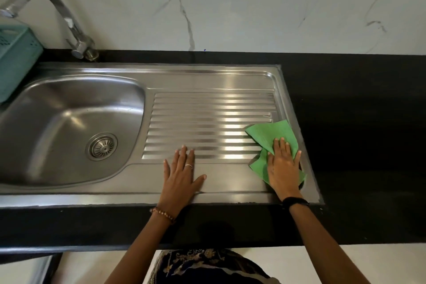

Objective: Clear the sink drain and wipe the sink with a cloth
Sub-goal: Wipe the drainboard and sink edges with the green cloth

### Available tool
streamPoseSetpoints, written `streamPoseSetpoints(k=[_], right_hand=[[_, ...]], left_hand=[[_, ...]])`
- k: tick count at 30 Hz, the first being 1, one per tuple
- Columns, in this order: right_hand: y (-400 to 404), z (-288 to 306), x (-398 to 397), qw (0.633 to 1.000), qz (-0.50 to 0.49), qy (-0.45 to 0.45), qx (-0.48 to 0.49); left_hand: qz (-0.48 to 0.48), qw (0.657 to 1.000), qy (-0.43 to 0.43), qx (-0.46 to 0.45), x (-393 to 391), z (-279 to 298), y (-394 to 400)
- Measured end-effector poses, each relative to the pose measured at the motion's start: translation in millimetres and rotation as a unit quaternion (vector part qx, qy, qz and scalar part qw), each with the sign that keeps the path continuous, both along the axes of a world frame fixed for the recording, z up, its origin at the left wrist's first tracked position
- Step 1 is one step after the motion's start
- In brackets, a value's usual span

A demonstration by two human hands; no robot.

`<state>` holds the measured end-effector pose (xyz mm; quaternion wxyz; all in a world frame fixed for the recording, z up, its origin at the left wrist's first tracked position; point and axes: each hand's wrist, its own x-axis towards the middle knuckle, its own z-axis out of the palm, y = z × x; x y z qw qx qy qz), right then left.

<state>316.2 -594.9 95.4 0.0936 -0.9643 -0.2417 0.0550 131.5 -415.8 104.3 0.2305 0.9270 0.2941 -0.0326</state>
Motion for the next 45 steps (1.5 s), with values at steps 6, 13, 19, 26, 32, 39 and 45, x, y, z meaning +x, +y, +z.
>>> streamPoseSetpoints(k=[6,13,19,26,32,39,45], right_hand=[[60,2,-41,0.995,0.081,0.015,0.046],[169,3,-101,0.978,0.191,0.041,0.071],[225,-2,-140,0.96,0.276,0.03,0.045],[217,-3,-154,0.928,0.366,0.033,0.062],[155,-2,-119,0.955,0.282,0.029,0.092],[45,1,-45,0.988,0.15,0.002,0.047],[-15,4,1,0.998,0.052,-0.022,-0.022]], left_hand=[[0.057,0.998,0.03,0.003,-44,-3,47],[0.068,0.997,0.045,-0.004,-79,-2,74],[0.032,0.998,0.036,0.031,-88,-5,79],[0.031,0.999,-0.011,0.018,-95,-1,72],[0.008,1.0,-0.016,-0.024,-63,4,34],[-0.08,0.996,0.029,-0.003,-10,2,-36],[-0.072,0.996,0.046,0.036,-5,-5,-45]])
